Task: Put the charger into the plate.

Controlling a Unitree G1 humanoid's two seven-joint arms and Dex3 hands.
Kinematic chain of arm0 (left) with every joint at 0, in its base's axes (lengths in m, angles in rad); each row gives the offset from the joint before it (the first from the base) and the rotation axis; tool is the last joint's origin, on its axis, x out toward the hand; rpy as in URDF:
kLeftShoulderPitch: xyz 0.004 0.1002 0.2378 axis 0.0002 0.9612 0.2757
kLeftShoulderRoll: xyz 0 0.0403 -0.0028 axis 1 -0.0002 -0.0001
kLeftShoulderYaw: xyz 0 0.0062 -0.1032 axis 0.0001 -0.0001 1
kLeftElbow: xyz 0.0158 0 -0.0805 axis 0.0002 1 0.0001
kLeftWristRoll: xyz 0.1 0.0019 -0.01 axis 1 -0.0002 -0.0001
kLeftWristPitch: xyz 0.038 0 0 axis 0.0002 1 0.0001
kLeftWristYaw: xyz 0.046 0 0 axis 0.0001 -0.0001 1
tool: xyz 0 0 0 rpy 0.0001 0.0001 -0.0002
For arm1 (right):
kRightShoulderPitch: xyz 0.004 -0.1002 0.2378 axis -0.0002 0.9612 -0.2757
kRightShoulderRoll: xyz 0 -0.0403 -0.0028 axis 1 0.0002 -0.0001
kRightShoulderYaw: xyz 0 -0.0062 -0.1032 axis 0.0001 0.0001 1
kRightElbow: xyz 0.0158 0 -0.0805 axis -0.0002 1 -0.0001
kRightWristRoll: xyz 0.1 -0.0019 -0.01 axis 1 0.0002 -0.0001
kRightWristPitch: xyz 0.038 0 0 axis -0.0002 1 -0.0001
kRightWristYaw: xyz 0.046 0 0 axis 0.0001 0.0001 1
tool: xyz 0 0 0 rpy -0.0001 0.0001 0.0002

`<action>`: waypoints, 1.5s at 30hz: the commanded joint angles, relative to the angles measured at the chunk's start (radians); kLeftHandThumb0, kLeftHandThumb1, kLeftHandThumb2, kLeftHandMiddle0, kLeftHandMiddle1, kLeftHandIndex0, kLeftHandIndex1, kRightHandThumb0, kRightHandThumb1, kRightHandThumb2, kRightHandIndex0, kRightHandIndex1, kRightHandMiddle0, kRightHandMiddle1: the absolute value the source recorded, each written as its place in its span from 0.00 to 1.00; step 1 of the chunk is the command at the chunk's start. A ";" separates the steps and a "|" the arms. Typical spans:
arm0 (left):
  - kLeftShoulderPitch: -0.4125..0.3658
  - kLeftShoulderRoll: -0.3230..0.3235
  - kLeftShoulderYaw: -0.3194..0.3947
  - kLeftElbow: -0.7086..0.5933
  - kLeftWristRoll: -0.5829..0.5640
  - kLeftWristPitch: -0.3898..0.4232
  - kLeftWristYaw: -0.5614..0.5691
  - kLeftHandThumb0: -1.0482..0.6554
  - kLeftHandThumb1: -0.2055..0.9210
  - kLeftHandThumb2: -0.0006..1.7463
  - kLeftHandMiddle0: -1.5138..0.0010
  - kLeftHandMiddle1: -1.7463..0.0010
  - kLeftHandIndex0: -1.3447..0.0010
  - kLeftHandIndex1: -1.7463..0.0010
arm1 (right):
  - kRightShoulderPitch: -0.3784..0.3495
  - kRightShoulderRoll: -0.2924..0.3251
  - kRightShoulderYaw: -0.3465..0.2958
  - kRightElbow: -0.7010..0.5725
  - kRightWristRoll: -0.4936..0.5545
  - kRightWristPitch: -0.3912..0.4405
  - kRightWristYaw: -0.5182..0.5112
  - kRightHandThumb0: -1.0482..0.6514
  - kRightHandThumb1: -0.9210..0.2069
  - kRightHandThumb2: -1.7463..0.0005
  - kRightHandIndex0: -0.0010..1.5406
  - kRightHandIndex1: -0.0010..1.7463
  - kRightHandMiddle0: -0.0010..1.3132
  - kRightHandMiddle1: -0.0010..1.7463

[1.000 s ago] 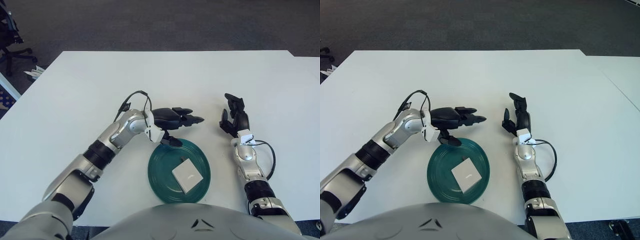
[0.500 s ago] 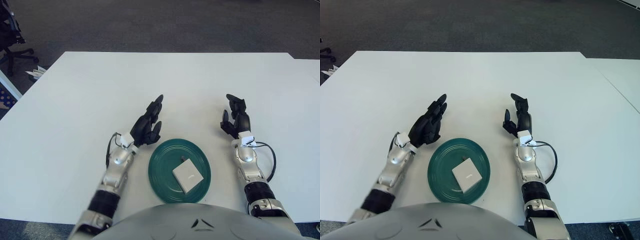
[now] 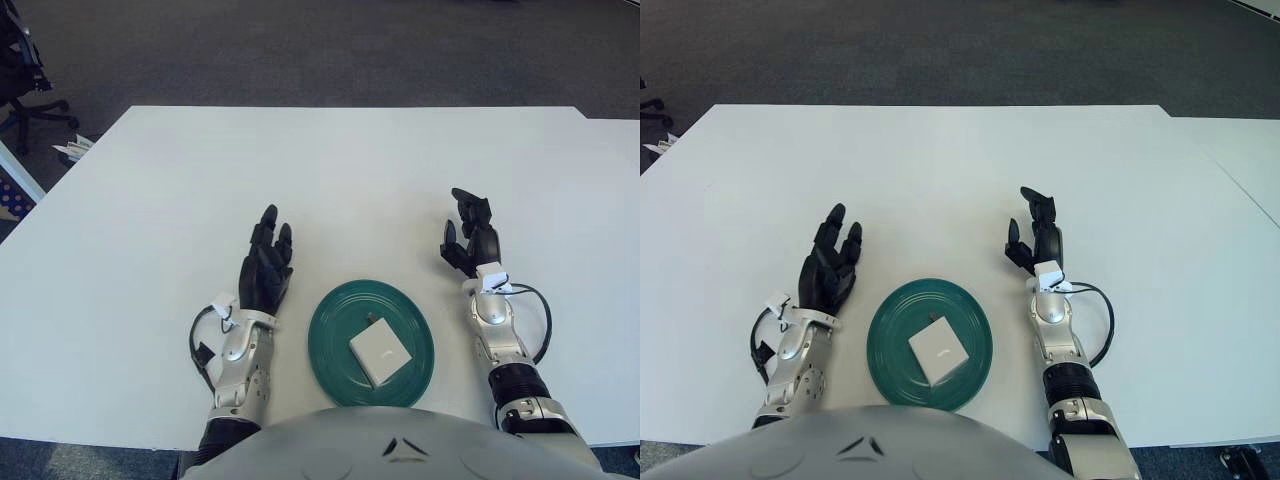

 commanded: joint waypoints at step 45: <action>0.055 -0.028 -0.009 0.245 0.363 -0.129 0.177 0.00 1.00 0.60 0.67 0.95 0.89 0.50 | 0.268 0.117 0.017 0.018 0.078 0.025 0.092 0.17 0.00 0.48 0.22 0.00 0.00 0.41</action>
